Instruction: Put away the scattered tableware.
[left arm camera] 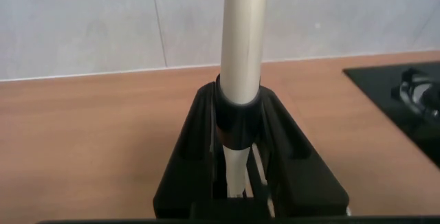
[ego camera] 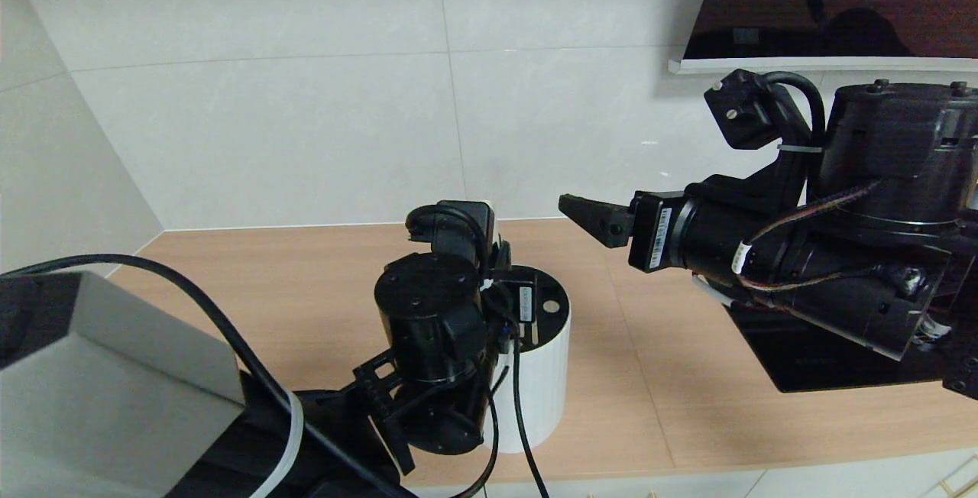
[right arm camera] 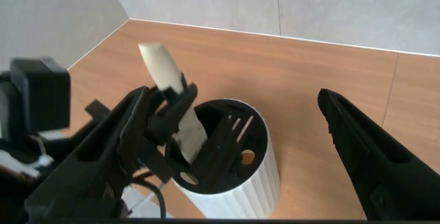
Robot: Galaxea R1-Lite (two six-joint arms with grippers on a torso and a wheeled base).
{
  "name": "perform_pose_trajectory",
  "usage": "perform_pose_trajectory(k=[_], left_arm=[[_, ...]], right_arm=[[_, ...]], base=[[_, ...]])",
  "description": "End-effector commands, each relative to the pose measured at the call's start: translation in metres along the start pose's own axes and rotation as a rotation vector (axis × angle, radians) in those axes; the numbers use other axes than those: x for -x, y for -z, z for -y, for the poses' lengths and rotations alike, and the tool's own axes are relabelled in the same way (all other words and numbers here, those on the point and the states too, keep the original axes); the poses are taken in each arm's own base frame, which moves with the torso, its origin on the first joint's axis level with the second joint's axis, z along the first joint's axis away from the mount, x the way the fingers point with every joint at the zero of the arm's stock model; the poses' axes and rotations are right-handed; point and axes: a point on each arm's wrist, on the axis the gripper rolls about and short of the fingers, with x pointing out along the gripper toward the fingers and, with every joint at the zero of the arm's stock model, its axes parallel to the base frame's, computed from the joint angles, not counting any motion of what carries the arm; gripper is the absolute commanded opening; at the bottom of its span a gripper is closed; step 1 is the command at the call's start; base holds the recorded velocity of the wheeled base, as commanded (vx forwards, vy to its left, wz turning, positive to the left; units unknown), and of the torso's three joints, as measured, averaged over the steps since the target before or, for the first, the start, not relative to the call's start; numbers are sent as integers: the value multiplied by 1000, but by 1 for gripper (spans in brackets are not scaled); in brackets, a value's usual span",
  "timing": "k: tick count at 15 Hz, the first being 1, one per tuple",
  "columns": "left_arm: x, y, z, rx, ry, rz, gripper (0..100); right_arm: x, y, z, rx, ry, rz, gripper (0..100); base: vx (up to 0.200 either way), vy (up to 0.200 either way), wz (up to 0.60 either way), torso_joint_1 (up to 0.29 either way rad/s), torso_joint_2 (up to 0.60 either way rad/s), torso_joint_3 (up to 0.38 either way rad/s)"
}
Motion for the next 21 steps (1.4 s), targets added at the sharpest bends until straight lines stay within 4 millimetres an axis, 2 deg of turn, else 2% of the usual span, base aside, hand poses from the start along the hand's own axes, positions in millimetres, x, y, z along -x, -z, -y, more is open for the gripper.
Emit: perform_pose_trajectory(k=[1, 7, 13, 14, 18, 21], left_arm=[[1, 5, -1, -12, 0, -13, 0], [4, 17, -3, -58, 1, -63, 0], [4, 20, -2, -64, 3, -70, 0], [4, 21, -3, -66, 3, -72, 100], [5, 19, -4, -64, 3, -70, 100], [14, 14, -11, -74, 9, -79, 100]], right_arm=[[-1, 1, 0, 0, 0, -2, 100], [-1, 1, 0, 2, 0, -5, 100], [-3, 3, 0, 2, 2, -11, 100], [-3, 3, 0, 3, 2, -11, 100], [-3, 3, 0, 2, 2, -11, 100], [-3, 3, 0, 3, 2, -11, 100]], base=[[0, 0, 0, 0, 0, 0], [0, 0, 0, 0, 0, 0], [0, 0, 0, 0, 0, 0], [0, 0, 0, 0, 0, 0], [0, 0, 0, 0, 0, 0], [0, 0, 0, 0, 0, 0]])
